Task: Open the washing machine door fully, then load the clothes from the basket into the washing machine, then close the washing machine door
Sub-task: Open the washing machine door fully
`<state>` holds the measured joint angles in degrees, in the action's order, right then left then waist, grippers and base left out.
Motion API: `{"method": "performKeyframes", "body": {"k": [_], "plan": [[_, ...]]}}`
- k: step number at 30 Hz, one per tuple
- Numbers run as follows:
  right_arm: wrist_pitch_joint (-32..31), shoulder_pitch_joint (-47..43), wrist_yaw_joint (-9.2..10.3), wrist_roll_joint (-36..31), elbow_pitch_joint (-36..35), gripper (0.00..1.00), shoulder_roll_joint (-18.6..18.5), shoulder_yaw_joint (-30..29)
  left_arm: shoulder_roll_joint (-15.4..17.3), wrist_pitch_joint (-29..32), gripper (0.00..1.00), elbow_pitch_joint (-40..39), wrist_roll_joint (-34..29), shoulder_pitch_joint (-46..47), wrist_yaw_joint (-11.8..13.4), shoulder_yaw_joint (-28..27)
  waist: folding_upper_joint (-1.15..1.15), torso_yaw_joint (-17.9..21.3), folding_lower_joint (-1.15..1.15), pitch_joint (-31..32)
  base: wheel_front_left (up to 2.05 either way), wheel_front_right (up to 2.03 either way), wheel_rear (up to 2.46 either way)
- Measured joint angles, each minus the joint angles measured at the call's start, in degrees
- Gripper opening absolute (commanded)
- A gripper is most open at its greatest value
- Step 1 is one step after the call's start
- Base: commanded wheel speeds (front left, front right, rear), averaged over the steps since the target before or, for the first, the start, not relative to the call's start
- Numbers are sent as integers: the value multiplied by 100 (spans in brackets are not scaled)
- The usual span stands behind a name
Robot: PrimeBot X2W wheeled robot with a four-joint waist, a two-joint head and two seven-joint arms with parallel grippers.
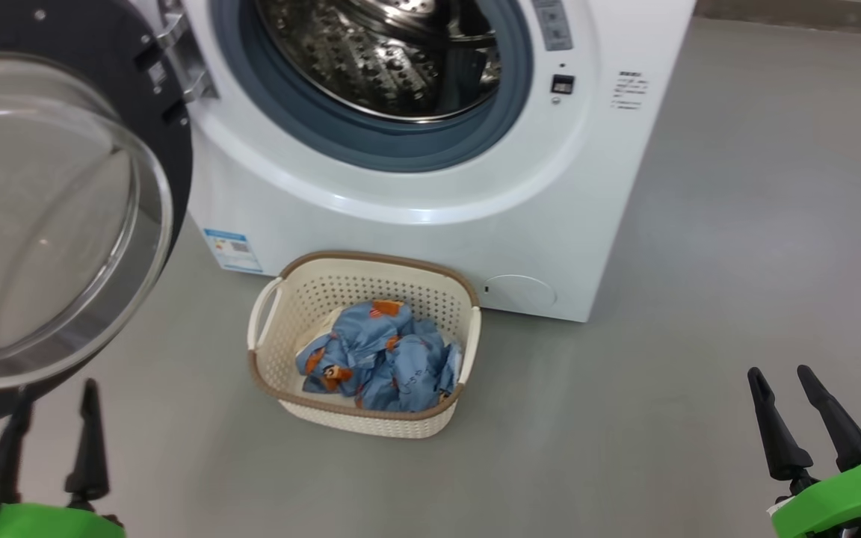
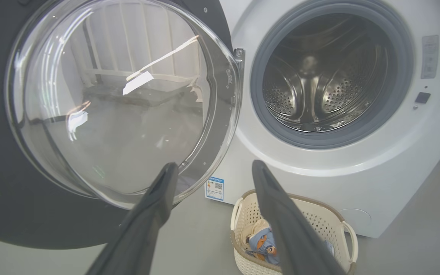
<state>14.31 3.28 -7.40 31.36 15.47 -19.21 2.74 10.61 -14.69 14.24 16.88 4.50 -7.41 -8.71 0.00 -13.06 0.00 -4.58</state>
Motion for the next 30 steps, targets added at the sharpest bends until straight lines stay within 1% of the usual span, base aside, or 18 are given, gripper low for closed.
{"method": "performKeyframes", "body": {"k": [9, 22, 30], "plan": [[0, -96, 0, 0, -8, 100, 12, -46, 65, 0, 100, -88, 294, -104, 0, 643, 0, 433, 0, 54, 0, 0, 0], [0, -97, 0, -1, -37, 100, 14, -136, 219, 0, 100, -154, 520, -105, 1, 939, 0, 1076, 0, 69, 0, 0, 0], [0, -100, 0, -1, -68, 100, 40, -172, 258, 0, 100, -207, 661, -107, 0, 1103, 0, 1354, 0, 46, 0, 0, 0]]}}
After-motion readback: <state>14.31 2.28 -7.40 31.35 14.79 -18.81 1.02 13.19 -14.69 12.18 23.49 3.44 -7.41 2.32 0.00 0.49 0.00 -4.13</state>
